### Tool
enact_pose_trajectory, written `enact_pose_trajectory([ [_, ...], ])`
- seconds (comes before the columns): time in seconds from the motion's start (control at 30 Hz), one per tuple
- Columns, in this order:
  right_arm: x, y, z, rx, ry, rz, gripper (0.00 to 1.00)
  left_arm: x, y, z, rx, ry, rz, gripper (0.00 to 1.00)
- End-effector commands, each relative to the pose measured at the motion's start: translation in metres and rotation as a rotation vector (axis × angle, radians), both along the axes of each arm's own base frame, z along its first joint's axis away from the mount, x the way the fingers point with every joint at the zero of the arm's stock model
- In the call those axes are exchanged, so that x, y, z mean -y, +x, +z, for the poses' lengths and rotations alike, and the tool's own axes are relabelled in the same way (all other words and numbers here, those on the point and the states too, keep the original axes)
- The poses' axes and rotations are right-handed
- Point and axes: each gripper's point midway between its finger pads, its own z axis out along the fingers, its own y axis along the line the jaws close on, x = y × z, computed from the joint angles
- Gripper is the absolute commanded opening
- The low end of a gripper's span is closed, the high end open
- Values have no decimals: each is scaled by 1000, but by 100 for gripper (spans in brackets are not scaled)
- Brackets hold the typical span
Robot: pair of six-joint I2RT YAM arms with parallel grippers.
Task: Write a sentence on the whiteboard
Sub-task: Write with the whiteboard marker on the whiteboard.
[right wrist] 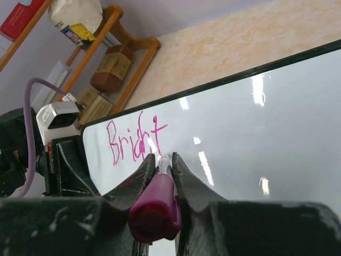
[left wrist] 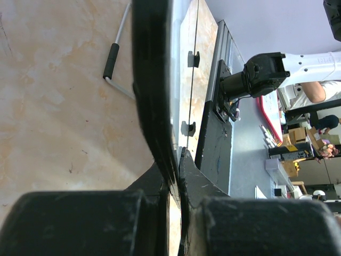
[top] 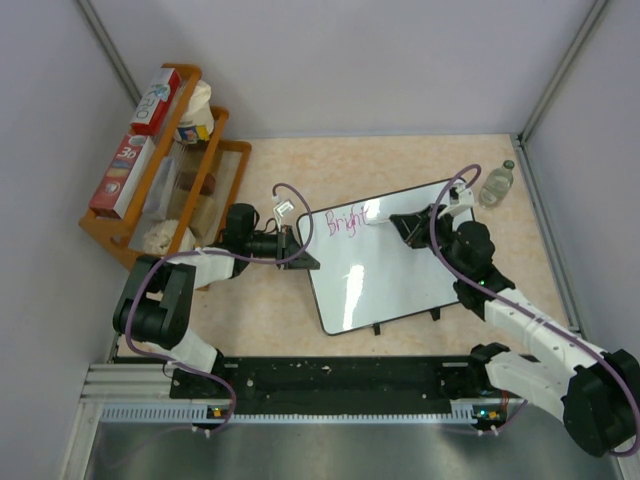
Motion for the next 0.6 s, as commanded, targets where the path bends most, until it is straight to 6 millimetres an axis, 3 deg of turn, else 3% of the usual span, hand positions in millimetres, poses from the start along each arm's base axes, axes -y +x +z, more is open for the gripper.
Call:
enact_pose_trajectory([
  [0.0, 3, 10, 32, 70, 0, -26, 0, 0, 1, -28, 159, 75, -4, 0],
  [0.27, 4, 11, 62, 125, 12, -31, 0, 0, 1, -28, 158, 75, -4, 0],
  [0.57, 0, 18, 48, 90, -9, -24, 0, 0, 1, -28, 160, 76, -3, 0],
])
